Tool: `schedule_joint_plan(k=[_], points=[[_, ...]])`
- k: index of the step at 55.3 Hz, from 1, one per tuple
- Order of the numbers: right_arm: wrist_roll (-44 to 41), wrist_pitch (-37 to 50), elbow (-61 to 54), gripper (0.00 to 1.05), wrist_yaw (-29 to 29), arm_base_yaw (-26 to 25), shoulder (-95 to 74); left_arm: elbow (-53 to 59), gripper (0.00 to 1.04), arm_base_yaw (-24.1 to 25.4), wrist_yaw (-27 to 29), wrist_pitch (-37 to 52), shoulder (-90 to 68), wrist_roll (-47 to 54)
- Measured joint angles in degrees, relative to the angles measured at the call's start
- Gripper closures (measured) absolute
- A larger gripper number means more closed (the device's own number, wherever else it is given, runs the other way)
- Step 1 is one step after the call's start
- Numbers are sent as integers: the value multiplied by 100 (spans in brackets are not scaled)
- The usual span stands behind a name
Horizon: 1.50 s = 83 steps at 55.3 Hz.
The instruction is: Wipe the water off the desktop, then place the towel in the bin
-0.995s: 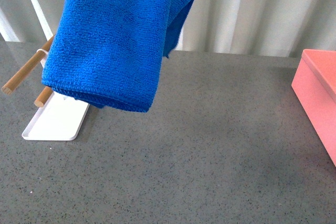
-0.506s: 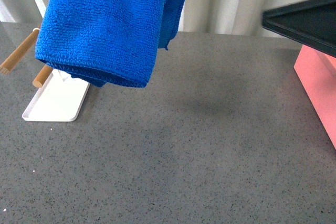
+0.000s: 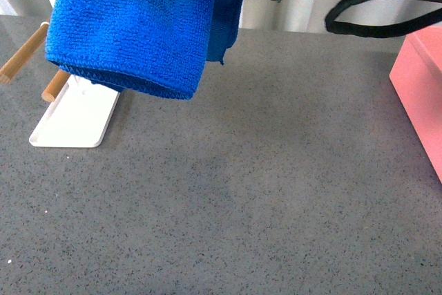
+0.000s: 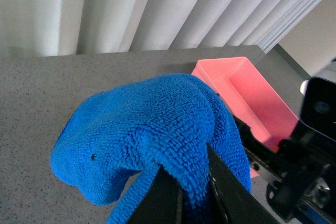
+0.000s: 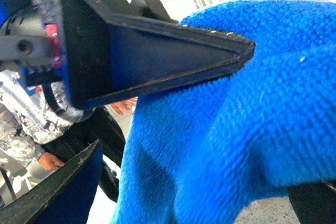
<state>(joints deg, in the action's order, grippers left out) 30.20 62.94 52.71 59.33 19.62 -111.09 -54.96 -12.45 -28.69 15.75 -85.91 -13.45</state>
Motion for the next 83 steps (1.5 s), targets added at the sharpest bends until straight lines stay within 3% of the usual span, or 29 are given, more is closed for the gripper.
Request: schedule_joint_plan(k=[13,36,57,69,73,83], points=[[535,306,457,7,-278,254,-380,0,100,0,4,0,0,-2],[260,-804,1167,7,-920,520,-817,0,100,33,127,0,-4,7],[304,-793,1239,58,-1174,719,-905,0,100,42,136,0,-11,2],[238,-944,1239,86,-1314,723,-901,0,71,31,48,0,-13,2],[142,-1099,1239,97,-1342,704,-879,0,56,26,17,0,-13,0],[-39,-1259,1215,99,-1335,627,-822,0,27,7,-2,0,-13,0]])
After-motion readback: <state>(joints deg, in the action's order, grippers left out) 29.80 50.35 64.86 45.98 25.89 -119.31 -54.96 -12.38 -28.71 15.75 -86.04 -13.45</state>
